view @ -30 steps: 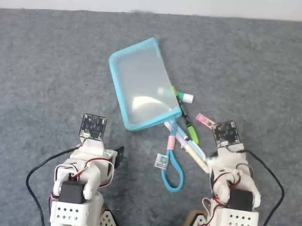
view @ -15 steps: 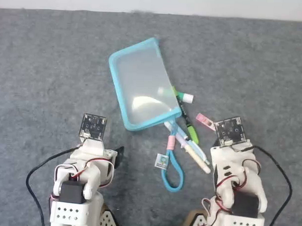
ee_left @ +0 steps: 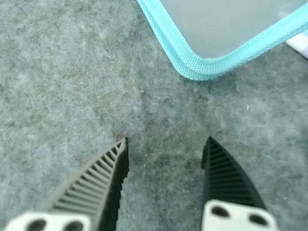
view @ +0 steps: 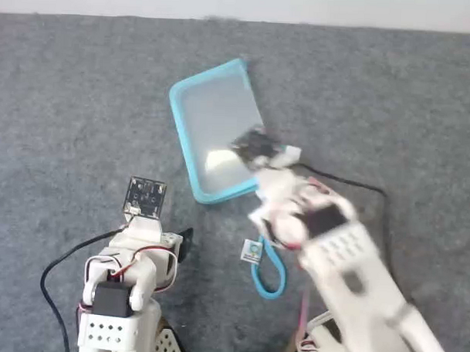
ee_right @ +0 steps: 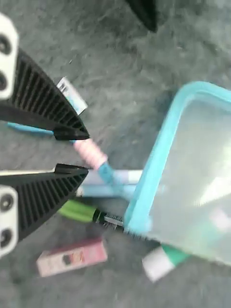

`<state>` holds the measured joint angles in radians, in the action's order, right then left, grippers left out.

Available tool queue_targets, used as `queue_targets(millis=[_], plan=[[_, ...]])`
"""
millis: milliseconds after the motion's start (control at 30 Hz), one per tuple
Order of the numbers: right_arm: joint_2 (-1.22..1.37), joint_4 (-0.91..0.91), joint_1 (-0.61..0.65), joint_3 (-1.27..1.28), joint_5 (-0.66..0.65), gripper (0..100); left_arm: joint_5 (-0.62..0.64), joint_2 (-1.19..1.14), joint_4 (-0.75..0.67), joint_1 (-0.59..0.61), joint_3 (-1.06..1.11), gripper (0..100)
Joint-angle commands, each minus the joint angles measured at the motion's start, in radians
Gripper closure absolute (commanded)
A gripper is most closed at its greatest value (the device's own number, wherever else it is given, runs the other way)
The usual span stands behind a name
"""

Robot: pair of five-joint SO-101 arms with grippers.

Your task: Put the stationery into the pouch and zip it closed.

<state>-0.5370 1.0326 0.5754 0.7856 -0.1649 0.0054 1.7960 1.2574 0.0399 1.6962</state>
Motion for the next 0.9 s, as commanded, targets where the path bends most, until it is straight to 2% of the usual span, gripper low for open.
queue_targets(millis=[0, 100, 200, 433, 700, 867], plan=[[0.173, -0.093, 0.038, -0.121, 0.152, 90.2, 0.011, 0.023, 0.005, 0.008, -0.012, 76], [0.266, -0.108, 0.036, -0.158, 0.272, 89.7, 0.011, 0.023, 0.005, 0.008, -0.012, 76], [0.32, -0.077, 0.036, -0.169, 0.301, 89.7, 0.011, 0.023, 0.005, 0.008, -0.012, 76], [0.384, -0.07, 0.035, -0.157, 0.301, 89.7, 0.011, 0.023, 0.005, 0.008, -0.012, 76], [0.346, -0.012, 0.035, -0.169, 0.29, 89.4, 0.011, 0.023, 0.005, 0.008, -0.012, 76], [0.332, -0.004, 0.027, -0.152, 0.264, 79.6, 0.011, 0.023, 0.005, 0.008, -0.012, 76]])
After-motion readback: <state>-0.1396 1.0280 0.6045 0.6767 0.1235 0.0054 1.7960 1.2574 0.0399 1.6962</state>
